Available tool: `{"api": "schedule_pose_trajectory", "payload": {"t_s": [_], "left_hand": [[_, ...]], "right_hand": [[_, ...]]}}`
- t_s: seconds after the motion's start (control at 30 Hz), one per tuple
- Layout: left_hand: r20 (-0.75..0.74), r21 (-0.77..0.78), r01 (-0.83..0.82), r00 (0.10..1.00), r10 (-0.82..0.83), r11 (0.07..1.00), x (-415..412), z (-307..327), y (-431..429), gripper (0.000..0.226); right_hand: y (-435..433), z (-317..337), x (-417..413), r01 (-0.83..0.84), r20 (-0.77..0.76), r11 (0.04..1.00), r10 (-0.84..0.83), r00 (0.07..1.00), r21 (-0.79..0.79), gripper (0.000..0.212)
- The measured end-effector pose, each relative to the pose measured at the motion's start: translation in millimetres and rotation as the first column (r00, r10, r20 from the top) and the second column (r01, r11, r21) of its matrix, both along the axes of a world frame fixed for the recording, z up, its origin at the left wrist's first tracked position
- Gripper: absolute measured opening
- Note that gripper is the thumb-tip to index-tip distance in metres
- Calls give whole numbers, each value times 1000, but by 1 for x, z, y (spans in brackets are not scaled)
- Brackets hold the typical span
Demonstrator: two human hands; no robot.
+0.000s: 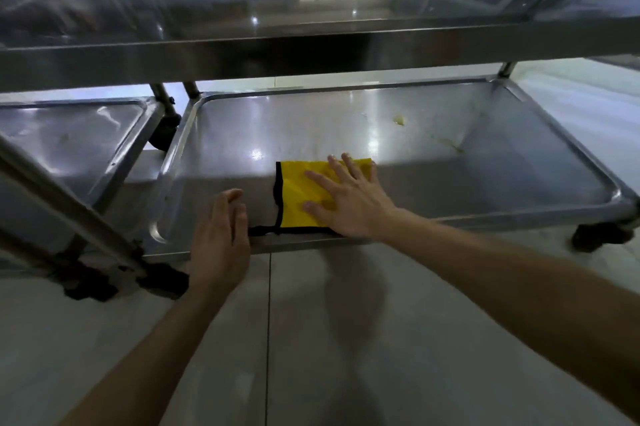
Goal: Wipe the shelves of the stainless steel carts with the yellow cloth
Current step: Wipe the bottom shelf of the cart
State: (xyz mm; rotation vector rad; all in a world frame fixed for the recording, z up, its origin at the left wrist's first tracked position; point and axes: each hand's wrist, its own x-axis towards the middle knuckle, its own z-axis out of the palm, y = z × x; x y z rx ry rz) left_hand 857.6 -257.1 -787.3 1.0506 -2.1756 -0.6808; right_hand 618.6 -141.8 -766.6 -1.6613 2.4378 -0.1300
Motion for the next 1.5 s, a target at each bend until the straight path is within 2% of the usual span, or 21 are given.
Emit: {"api": "schedule_pose_trajectory", "payload": {"t_s": [0.07, 0.2, 0.27, 0.37, 0.43, 0.53, 0.63, 0.7, 0.73, 0.8, 0.87, 0.93, 1.07, 1.1, 1.13, 1.2, 1.3, 1.37, 1.43, 1.5], "left_hand": [[61, 75, 36, 997, -40, 997, 1, 2, -3, 44], [162, 73, 99, 981, -110, 992, -13, 8, -1, 61], [175, 81, 111, 977, -124, 991, -31, 9, 0, 65], [155, 250, 74, 981, -116, 965, -51, 6, -2, 63], [186, 245, 58, 977, -105, 968, -56, 5, -5, 61], [279, 207, 50, 954, -108, 977, -54, 1, -9, 60], [350, 209, 29, 931, -102, 977, -62, 10, -6, 60], [427, 84, 35, 902, -68, 996, -78, 16, 2, 53], [451, 28, 93, 888, -96, 995, -88, 14, 11, 48], [524, -64, 274, 828, -201, 960, -113, 10, 25, 50], [482, 68, 267, 835, -266, 961, -144, 16, 43, 52], [459, 76, 260, 848, -265, 963, -164, 17, 53, 53], [630, -107, 387, 739, -239, 916, -159, -4, 53, 84], [611, -94, 354, 759, -227, 930, -157, -5, 52, 82], [559, -59, 303, 800, -220, 951, -157, -4, 51, 76], [524, -56, 269, 828, -201, 961, -160, 1, 52, 73], [536, -87, 287, 821, -198, 954, -160, -2, 54, 74], [546, -77, 269, 817, -185, 960, -162, -1, 60, 75], [552, -79, 271, 813, -184, 959, -164, -2, 64, 75], [561, -92, 279, 807, -181, 956, -166, -2, 65, 76]], "right_hand": [[-17, -19, 12, 67, -19, 997, -67, 998, -30, 84], [-30, -37, 15, 111, -32, 994, -111, 993, -13, 84], [-29, -38, 9, 103, -21, 994, -104, 994, -27, 78], [-13, -39, -10, 72, -16, 996, -72, 997, -45, 70], [9, -40, -38, 92, -17, 995, -93, 996, -39, 67], [62, -37, -105, 249, -20, 968, -249, 968, -16, 66], [116, -34, -162, 528, 17, 849, -528, 849, -7, 67], [123, -35, -169, 624, 9, 781, -624, 781, 4, 70], [120, -36, -165, 635, -9, 773, -634, 773, 10, 70], [105, -36, -148, 570, -40, 821, -570, 821, 6, 70], [92, -34, -132, 389, -65, 921, -389, 919, -12, 69], [82, -32, -121, 205, -65, 979, -205, 977, -6, 69], [71, -27, -136, 66, -64, 998, -64, 996, 22, 67], [76, -26, -149, 79, -70, 997, -78, 995, 13, 66], [86, -26, -165, 129, -63, 992, -129, 990, 4, 65], [118, -25, -208, 339, -45, 941, -338, 940, -4, 65], [174, -26, -265, 682, -36, 731, -681, 731, 27, 71], [184, -27, -275, 774, -23, 630, -774, 632, 56, 74], [163, -29, -258, 768, -38, 638, -767, 640, 62, 75], [120, -31, -220, 662, -72, 748, -659, 749, 48, 74]]}}
